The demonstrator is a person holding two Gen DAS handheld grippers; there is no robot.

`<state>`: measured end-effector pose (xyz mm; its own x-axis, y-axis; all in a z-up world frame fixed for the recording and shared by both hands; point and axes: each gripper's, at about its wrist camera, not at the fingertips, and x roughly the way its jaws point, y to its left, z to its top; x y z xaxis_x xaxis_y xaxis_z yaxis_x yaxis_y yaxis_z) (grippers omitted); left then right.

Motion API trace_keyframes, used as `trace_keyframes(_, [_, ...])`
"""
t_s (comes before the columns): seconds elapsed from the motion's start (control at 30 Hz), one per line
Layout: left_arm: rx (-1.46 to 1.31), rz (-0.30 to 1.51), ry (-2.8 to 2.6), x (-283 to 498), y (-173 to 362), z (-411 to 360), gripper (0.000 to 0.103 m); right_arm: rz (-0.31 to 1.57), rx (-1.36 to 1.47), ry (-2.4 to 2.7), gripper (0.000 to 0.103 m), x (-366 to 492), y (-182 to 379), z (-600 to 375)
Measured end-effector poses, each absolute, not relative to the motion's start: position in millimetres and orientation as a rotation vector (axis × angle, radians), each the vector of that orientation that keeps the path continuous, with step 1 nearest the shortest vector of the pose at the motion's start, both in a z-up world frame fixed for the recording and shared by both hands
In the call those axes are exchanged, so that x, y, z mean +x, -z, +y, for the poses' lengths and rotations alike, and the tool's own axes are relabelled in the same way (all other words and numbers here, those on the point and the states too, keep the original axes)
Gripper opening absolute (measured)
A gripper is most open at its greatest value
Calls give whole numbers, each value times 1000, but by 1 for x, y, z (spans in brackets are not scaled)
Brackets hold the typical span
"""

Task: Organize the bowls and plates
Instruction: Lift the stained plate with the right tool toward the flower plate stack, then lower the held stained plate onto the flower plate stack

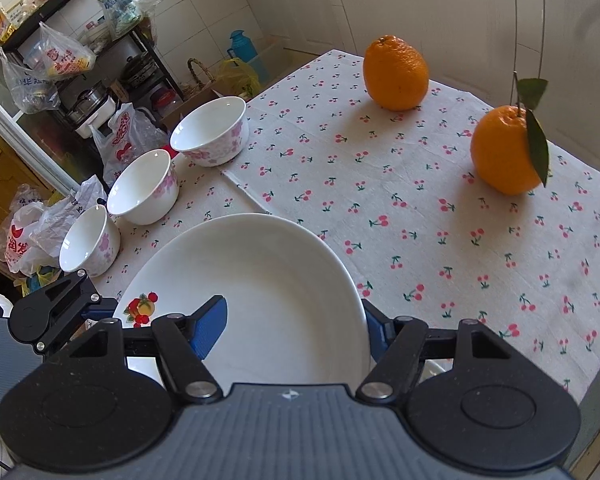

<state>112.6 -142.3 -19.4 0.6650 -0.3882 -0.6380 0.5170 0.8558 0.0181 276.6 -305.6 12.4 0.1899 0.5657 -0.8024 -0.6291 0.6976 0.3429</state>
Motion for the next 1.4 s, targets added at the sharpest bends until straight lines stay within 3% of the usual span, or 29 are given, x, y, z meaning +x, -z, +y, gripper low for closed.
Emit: trace_keyframes(1.4, [265, 730, 684, 115, 37, -187, 98, 1096, 76, -677, 75, 230, 21, -395])
